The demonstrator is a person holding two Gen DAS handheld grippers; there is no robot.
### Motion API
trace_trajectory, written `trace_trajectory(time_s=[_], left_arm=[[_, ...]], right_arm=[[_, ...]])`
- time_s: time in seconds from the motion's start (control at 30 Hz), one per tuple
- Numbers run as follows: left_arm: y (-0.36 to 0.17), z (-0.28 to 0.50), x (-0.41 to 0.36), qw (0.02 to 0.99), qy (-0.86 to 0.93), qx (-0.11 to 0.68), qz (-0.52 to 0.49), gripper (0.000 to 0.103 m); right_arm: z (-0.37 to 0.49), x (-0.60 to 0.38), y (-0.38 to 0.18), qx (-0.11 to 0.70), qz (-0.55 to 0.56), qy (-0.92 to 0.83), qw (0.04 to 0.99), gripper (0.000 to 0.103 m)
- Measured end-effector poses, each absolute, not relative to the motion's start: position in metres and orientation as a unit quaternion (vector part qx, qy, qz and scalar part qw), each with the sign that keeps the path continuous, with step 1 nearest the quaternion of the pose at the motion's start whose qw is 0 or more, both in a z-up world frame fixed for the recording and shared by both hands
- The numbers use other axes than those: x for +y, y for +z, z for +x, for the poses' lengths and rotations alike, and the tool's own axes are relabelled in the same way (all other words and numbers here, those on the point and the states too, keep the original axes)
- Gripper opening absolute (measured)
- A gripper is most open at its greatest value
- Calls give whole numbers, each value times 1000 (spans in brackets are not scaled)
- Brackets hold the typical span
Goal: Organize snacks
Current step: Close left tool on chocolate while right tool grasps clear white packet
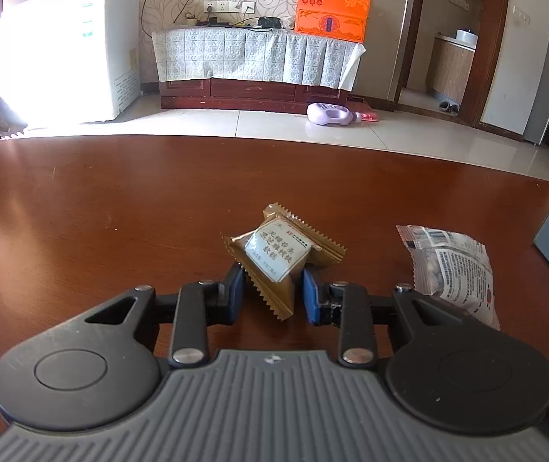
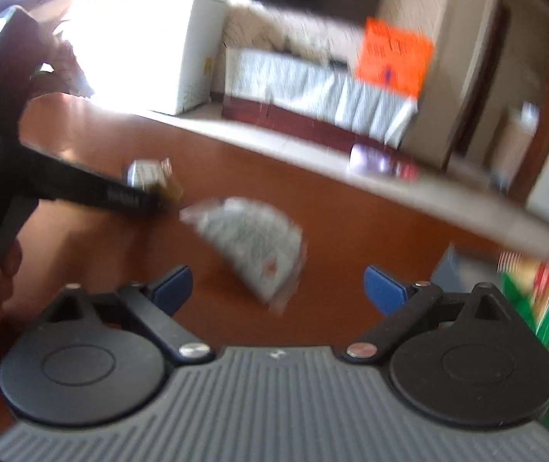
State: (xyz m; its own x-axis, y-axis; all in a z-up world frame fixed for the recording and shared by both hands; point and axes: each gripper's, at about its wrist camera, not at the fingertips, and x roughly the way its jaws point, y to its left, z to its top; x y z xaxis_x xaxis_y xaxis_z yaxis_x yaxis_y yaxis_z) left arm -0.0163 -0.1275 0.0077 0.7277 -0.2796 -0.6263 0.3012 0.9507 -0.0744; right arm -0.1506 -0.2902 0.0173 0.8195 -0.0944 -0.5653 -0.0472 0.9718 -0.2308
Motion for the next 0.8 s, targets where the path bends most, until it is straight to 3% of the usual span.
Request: trace_trajectory(time_s=[0.27, 0.3, 0.37, 0.63, 0.8], left_arm=[[6, -20, -124, 928, -163, 334, 16, 37], [5, -20, -124, 928, -163, 334, 18, 37], [6, -20, -124, 928, -167, 334, 20, 37], [6, -30, -130, 927, -174, 330, 39, 36], [7, -49, -136, 926, -175, 329, 50, 36]], right_arm=[[-73, -287, -6, 357, -147, 8, 923, 103], [-73, -289, -6, 355, -139, 15, 924, 102], [-72, -297, -2, 364, -101, 40, 925, 79], [-124, -305, 12, 349, -102, 31, 931, 74], [-176, -298, 37, 308, -160, 26, 938, 74]])
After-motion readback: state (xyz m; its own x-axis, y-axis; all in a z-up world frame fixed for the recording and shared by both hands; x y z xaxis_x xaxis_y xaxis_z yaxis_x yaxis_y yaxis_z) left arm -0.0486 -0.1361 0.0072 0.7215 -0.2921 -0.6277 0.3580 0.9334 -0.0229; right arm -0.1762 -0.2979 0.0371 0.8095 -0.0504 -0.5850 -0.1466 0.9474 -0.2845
